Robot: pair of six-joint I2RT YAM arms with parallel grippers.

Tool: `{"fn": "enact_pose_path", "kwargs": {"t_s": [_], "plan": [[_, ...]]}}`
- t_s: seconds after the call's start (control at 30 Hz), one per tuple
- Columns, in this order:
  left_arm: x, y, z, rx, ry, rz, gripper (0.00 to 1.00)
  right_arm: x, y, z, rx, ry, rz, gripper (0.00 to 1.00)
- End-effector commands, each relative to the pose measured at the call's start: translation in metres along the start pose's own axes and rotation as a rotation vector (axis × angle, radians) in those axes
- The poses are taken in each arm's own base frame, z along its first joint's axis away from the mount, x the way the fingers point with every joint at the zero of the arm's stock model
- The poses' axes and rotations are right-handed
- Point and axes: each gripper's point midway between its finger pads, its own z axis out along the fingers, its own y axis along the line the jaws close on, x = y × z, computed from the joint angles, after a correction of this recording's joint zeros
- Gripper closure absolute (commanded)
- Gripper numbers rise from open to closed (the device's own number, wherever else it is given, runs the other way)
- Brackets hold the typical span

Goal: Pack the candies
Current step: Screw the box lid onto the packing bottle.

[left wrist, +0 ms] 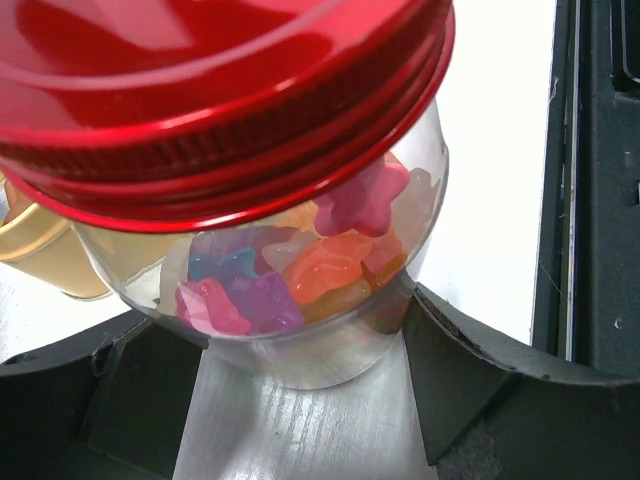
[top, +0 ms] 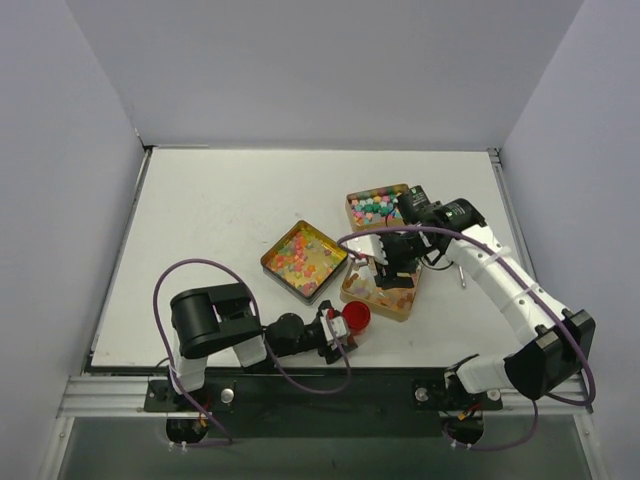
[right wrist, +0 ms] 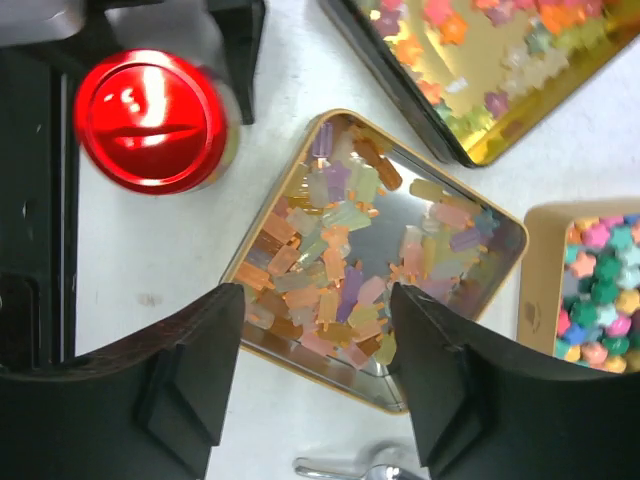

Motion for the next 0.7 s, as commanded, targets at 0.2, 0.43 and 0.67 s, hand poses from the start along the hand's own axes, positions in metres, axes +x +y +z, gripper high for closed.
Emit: {"fn": "enact_pose_path", "kwargs": {"t_s": [0.2,0.43,0.67], "plan": [[0.042,-0.006,-0.005,0.013,0.152,0.004,1.0,-0.028,0.065,0.016,-0.337,-0.152,-0.422,0.21],[0.042,-0.004,-0.005,0.008,0.155,0.005,1.0,-0.038,0.08,0.041,-0.472,-0.135,-0.514,0.21],[0.041,-0.003,-0.006,-0.001,0.156,0.01,1.0,-0.029,0.081,0.056,-0.534,-0.091,-0.48,0.21]]}}
